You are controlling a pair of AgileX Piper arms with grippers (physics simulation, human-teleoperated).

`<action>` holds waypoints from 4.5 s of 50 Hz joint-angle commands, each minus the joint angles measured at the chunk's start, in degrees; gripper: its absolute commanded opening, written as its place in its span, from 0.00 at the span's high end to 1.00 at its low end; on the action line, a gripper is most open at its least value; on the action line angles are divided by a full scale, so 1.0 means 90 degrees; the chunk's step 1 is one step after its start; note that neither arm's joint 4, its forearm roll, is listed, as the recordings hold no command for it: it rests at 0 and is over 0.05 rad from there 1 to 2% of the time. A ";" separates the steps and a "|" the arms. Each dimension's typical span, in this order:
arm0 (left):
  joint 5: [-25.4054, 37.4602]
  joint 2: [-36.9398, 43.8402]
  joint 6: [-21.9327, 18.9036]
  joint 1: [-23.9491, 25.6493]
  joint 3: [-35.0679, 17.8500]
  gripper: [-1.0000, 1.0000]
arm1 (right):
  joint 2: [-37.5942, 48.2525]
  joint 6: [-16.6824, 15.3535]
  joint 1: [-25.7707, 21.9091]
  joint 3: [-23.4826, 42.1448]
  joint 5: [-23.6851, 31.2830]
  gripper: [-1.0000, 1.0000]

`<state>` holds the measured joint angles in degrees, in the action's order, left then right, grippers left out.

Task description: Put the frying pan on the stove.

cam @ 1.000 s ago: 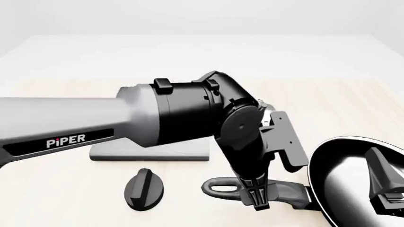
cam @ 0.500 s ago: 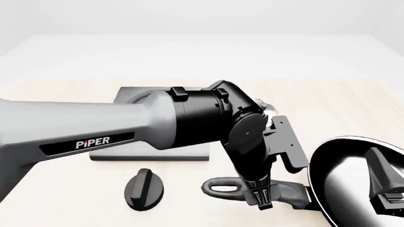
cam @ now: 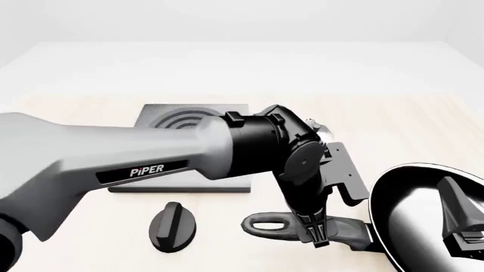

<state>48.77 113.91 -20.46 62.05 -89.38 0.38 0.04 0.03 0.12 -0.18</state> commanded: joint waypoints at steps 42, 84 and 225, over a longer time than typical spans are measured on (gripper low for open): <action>-0.0382 0.0712 0.0475 0.0072 -0.0179 0.00 | 0.0001 0.0000 0.0001 0.0000 0.0000 0.00; 0.0115 0.0482 0.0253 0.0081 -0.0783 1.00 | 0.0000 0.0000 0.0000 0.0000 0.0000 0.00; 0.1135 -0.0287 -0.1310 -0.1595 -0.2844 1.00 | -0.0001 0.0001 0.0000 0.0000 0.0000 0.00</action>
<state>59.77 112.55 -30.52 49.73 -111.14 0.38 0.04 0.04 0.12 -0.18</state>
